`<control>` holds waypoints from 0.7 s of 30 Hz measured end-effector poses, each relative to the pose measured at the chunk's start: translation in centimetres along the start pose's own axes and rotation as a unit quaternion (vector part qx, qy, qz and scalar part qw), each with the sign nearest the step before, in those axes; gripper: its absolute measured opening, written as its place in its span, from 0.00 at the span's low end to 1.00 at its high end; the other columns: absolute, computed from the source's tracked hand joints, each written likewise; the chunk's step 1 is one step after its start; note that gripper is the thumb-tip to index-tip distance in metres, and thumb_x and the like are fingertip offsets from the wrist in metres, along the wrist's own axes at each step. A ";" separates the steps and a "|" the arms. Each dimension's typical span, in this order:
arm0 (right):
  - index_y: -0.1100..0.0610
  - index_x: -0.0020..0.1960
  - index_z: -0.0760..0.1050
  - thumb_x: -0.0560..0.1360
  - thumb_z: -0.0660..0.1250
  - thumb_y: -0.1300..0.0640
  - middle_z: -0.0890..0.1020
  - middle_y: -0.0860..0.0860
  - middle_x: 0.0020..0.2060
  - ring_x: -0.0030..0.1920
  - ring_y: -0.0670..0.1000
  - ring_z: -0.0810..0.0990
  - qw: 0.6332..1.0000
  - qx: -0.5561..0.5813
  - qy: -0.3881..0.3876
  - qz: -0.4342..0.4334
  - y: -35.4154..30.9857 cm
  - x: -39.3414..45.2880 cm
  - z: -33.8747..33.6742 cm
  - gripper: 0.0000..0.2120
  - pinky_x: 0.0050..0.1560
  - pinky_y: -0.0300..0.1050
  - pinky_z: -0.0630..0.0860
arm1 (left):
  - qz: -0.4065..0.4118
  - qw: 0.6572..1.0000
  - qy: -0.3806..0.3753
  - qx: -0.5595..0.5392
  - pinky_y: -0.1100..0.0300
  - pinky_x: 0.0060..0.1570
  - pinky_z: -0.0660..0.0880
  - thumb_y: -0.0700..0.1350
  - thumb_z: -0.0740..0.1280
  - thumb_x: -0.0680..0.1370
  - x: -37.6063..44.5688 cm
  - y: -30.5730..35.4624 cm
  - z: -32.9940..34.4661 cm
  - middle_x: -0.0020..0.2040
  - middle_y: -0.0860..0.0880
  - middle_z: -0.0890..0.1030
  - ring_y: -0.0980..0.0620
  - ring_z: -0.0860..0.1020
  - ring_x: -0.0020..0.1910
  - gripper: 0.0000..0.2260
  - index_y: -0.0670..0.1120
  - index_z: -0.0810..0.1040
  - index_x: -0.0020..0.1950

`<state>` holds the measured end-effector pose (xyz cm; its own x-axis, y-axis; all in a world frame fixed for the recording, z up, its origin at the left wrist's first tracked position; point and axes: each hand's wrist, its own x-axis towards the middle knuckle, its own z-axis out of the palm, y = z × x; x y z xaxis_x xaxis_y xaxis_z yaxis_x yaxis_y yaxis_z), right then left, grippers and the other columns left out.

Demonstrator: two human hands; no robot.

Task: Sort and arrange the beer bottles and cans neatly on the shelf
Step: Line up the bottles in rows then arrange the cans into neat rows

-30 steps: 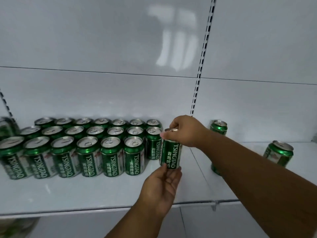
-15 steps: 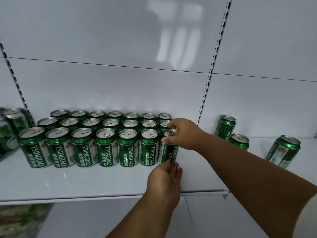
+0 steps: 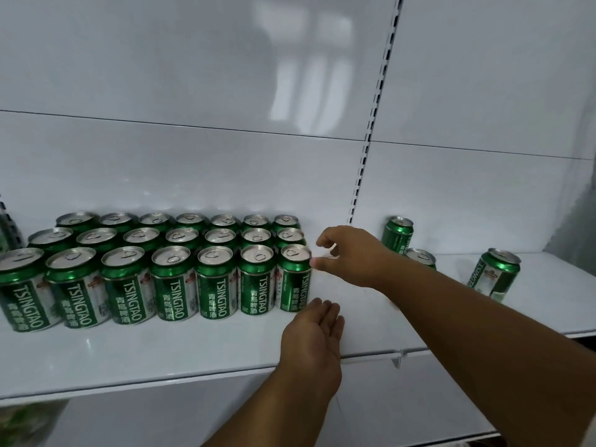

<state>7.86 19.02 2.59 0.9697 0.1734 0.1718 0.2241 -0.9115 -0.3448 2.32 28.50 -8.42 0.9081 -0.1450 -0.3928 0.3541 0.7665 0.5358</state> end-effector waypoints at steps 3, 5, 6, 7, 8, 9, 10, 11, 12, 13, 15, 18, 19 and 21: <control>0.51 0.63 0.76 0.74 0.71 0.45 0.78 0.47 0.59 0.54 0.46 0.78 0.999 -0.034 -0.006 0.014 2.8 -1.4 -3.1 0.20 0.53 0.40 0.73 | -0.020 0.999 -0.018 0.017 0.48 0.65 0.72 0.35 0.59 0.82 0.4 -1.4 1.9 0.66 0.36 0.75 0.39 0.76 0.65 0.17 0.33 0.69 0.70; 0.50 0.63 0.75 0.74 0.72 0.46 0.78 0.47 0.60 0.54 0.45 0.76 0.998 -0.048 -0.002 0.040 5.3 -2.3 -4.9 0.20 0.53 0.40 0.72 | -0.035 0.999 -0.022 0.023 0.48 0.66 0.71 0.36 0.58 0.83 0.5 -2.6 3.4 0.68 0.36 0.74 0.39 0.74 0.66 0.17 0.33 0.68 0.71; 0.50 0.64 0.75 0.74 0.72 0.46 0.78 0.47 0.60 0.54 0.45 0.75 0.997 -0.058 -0.001 0.053 6.5 -2.6 -5.6 0.20 0.54 0.41 0.73 | -0.040 0.999 -0.021 0.027 0.48 0.68 0.70 0.36 0.58 0.83 0.5 -3.3 4.1 0.69 0.37 0.74 0.40 0.74 0.67 0.18 0.34 0.68 0.72; 0.50 0.64 0.75 0.74 0.72 0.46 0.77 0.48 0.61 0.54 0.46 0.74 0.995 -0.070 -0.001 0.068 7.9 -2.9 -6.1 0.20 0.54 0.43 0.74 | -0.043 0.998 -0.018 0.035 0.48 0.70 0.68 0.36 0.58 0.83 0.6 -4.0 4.8 0.70 0.37 0.73 0.40 0.72 0.68 0.18 0.35 0.67 0.73; 0.50 0.64 0.74 0.74 0.72 0.46 0.76 0.49 0.61 0.55 0.48 0.74 0.993 -0.083 -0.007 0.084 9.2 -3.1 -6.6 0.21 0.54 0.45 0.75 | -0.050 0.998 -0.013 0.042 0.48 0.72 0.66 0.37 0.57 0.83 0.6 -4.6 5.5 0.71 0.38 0.71 0.41 0.71 0.70 0.18 0.36 0.66 0.73; 0.50 0.64 0.74 0.74 0.71 0.45 0.76 0.50 0.60 0.55 0.50 0.74 0.990 -0.096 -0.016 0.098 10.4 -3.2 -6.8 0.21 0.54 0.46 0.76 | -0.056 0.997 -0.008 0.050 0.48 0.73 0.64 0.37 0.57 0.83 0.8 -5.4 6.2 0.72 0.39 0.70 0.41 0.69 0.71 0.19 0.37 0.66 0.74; 0.51 0.64 0.74 0.74 0.70 0.45 0.76 0.51 0.60 0.55 0.51 0.75 0.988 -0.108 -0.028 0.108 11.6 -3.2 -6.9 0.22 0.53 0.46 0.76 | -0.060 0.997 -0.007 0.053 0.49 0.74 0.63 0.37 0.57 0.83 1.1 -6.2 6.9 0.73 0.40 0.70 0.42 0.69 0.72 0.19 0.37 0.65 0.75; 0.51 0.65 0.74 0.74 0.70 0.44 0.76 0.51 0.59 0.55 0.52 0.76 0.986 -0.118 -0.040 0.111 12.6 -3.1 -6.9 0.22 0.52 0.46 0.76 | -0.062 0.997 -0.006 0.055 0.50 0.74 0.63 0.37 0.57 0.83 1.5 -6.9 7.6 0.72 0.40 0.71 0.42 0.69 0.71 0.19 0.38 0.66 0.74; 0.51 0.65 0.73 0.74 0.69 0.43 0.77 0.52 0.58 0.54 0.52 0.76 0.985 -0.124 -0.050 0.107 13.5 -2.9 -6.7 0.22 0.51 0.46 0.76 | -0.065 0.997 -0.009 0.048 0.50 0.73 0.65 0.37 0.58 0.83 1.8 -7.5 8.3 0.70 0.40 0.73 0.43 0.72 0.69 0.18 0.38 0.67 0.73; 0.51 0.64 0.72 0.74 0.69 0.43 0.77 0.52 0.58 0.53 0.52 0.76 0.986 -0.123 -0.055 0.099 14.5 -2.7 -6.5 0.22 0.51 0.46 0.75 | -0.065 0.997 -0.005 0.043 0.51 0.71 0.67 0.36 0.59 0.82 2.1 -8.1 9.1 0.65 0.41 0.76 0.44 0.74 0.64 0.17 0.38 0.70 0.71; 0.50 0.64 0.71 0.74 0.69 0.42 0.77 0.51 0.58 0.53 0.52 0.76 0.989 -0.105 -0.056 0.084 16.1 -2.1 -6.3 0.22 0.50 0.46 0.75 | -0.038 0.998 0.020 0.052 0.56 0.59 0.74 0.36 0.62 0.81 2.8 -9.2 10.3 0.51 0.44 0.80 0.48 0.78 0.50 0.08 0.39 0.78 0.57; 0.51 0.58 0.74 0.73 0.69 0.41 0.78 0.49 0.52 0.50 0.51 0.77 0.991 -0.096 -0.068 0.057 17.7 -0.7 -6.8 0.20 0.46 0.45 0.74 | -0.005 0.994 0.051 0.095 0.59 0.42 0.70 0.36 0.63 0.79 4.1 -10.1 11.8 0.38 0.47 0.77 0.51 0.73 0.38 0.11 0.46 0.75 0.37; 0.52 0.54 0.76 0.72 0.69 0.40 0.79 0.49 0.49 0.48 0.51 0.77 0.992 -0.094 -0.074 0.045 18.1 -0.3 -7.0 0.18 0.44 0.45 0.75 | 0.002 0.994 0.053 0.098 0.59 0.43 0.71 0.37 0.64 0.77 4.5 -10.5 12.2 0.38 0.48 0.76 0.50 0.73 0.38 0.09 0.47 0.76 0.38; 0.57 0.47 0.78 0.72 0.69 0.40 0.80 0.51 0.43 0.44 0.52 0.79 0.993 -0.098 -0.070 0.019 18.4 0.7 -7.5 0.19 0.39 0.45 0.74 | 0.022 0.992 0.061 0.111 0.57 0.52 0.73 0.38 0.65 0.76 5.3 -11.3 12.5 0.48 0.48 0.79 0.49 0.77 0.47 0.10 0.50 0.79 0.53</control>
<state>11.95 -0.38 3.30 0.9842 0.1748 0.0266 0.1768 -0.9710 -0.1610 5.93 11.28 -7.17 0.8945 -0.0267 -0.4463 0.3675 0.6123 0.7000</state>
